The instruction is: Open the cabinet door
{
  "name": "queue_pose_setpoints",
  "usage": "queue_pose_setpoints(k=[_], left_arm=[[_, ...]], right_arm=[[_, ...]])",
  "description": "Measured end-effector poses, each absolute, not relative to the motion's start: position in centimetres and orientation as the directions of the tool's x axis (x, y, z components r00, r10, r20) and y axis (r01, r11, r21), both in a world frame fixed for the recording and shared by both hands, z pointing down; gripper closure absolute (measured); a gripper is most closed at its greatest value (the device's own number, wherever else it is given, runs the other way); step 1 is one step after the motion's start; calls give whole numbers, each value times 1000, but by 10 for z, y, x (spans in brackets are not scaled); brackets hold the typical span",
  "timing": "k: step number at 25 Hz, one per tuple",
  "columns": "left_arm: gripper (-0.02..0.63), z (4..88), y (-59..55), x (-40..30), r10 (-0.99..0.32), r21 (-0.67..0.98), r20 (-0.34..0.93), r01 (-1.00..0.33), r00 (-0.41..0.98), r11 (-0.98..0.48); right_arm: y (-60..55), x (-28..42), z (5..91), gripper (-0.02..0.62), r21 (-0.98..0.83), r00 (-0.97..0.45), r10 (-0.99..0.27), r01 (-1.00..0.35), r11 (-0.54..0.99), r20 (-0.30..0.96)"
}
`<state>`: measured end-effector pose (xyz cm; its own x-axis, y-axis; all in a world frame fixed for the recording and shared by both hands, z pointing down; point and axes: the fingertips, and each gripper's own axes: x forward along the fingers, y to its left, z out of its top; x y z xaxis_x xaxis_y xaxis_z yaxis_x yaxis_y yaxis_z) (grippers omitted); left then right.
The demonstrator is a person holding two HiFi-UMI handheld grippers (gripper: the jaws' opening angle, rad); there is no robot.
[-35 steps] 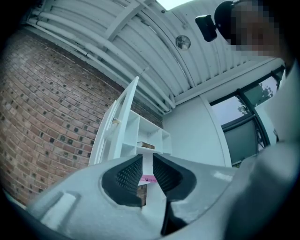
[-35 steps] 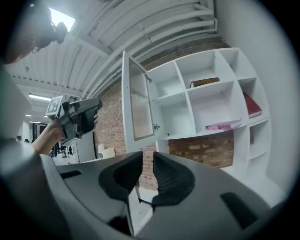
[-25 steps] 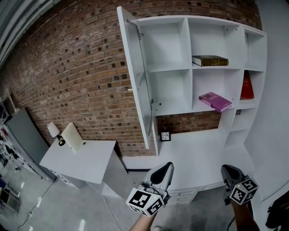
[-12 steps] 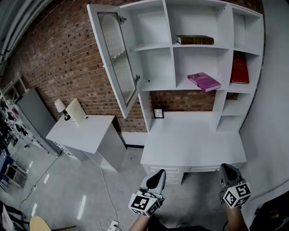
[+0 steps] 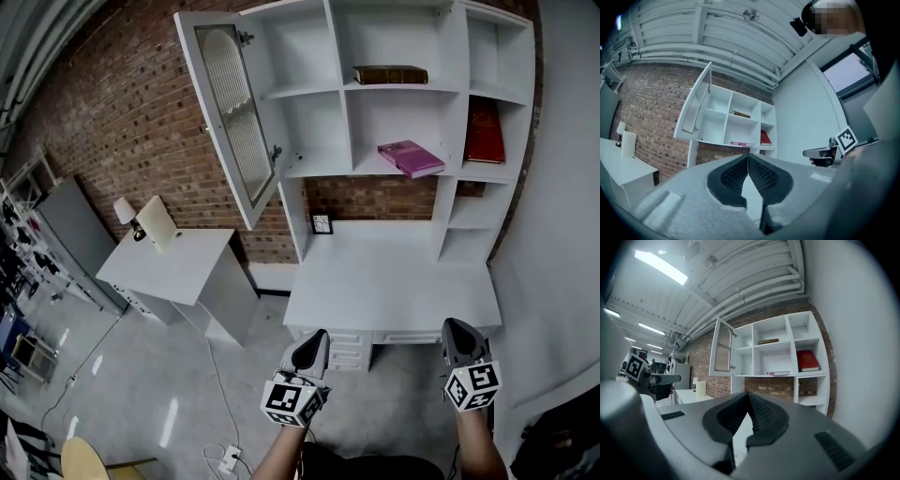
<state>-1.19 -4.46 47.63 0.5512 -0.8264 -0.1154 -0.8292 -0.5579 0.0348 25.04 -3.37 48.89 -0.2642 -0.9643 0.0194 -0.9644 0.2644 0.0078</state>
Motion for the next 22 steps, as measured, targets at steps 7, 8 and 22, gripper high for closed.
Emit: queue_pose_setpoints(k=[7, 8, 22], left_arm=[[586, 483, -45, -4, -839, 66, -103, -838, 535, -542], [588, 485, -44, -2, -838, 67, -100, -837, 537, -544], [588, 497, -23, 20, -839, 101, -94, -833, 536, -544]], right_arm=[[-29, 252, 500, 595, 41, -244, -969, -969, 245, 27], [-28, 253, 501, 595, 42, -241, -970, -969, 242, 28], [0, 250, 498, 595, 81, -274, -962, -958, 274, 15]])
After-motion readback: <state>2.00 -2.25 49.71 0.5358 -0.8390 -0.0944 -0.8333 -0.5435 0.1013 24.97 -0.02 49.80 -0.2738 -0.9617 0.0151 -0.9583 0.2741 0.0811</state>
